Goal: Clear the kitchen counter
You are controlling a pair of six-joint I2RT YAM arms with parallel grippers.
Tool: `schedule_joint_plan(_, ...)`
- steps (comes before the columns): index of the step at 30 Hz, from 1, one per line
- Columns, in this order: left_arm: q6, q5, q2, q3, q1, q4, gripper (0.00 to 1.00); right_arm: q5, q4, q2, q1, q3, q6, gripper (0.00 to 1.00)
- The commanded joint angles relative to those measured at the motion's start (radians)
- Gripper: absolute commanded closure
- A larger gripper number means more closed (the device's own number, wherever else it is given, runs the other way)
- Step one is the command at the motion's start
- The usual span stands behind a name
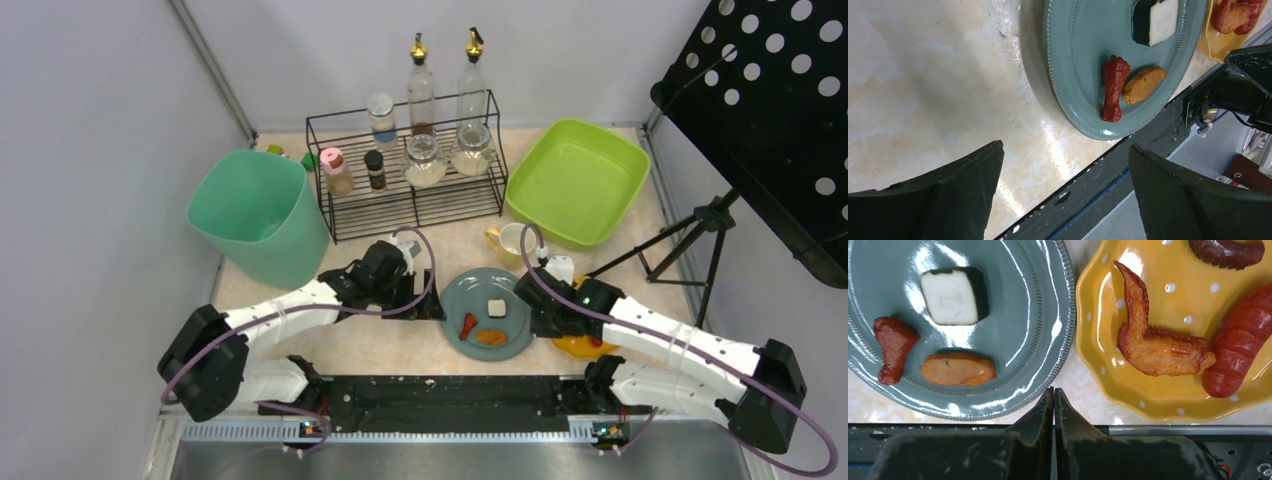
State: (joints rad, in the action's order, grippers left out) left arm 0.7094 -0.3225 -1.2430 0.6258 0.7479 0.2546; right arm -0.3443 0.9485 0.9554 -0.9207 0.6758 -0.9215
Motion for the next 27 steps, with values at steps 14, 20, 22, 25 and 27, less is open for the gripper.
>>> schedule_joint_plan(14,-0.025,-0.065,-0.116,-0.008,0.004,-0.150,0.01,0.072,-0.022,-0.077,-0.005,-0.116,-0.145,0.54)
schedule_joint_plan(20,-0.034,-0.079,-0.137,-0.001,0.002,-0.152,0.01,0.083,-0.106,-0.119,-0.006,-0.175,-0.213,0.52)
schedule_joint_plan(22,-0.036,-0.081,-0.141,-0.001,0.003,-0.152,0.01,0.097,-0.148,-0.120,-0.008,-0.188,-0.232,0.52)
schedule_joint_plan(25,-0.037,-0.082,-0.143,-0.001,0.003,-0.152,0.01,0.077,-0.176,-0.112,-0.011,-0.192,-0.258,0.52)
schedule_joint_plan(27,-0.039,-0.082,-0.142,-0.002,0.003,-0.154,0.01,0.054,-0.180,-0.101,-0.010,-0.191,-0.270,0.52)
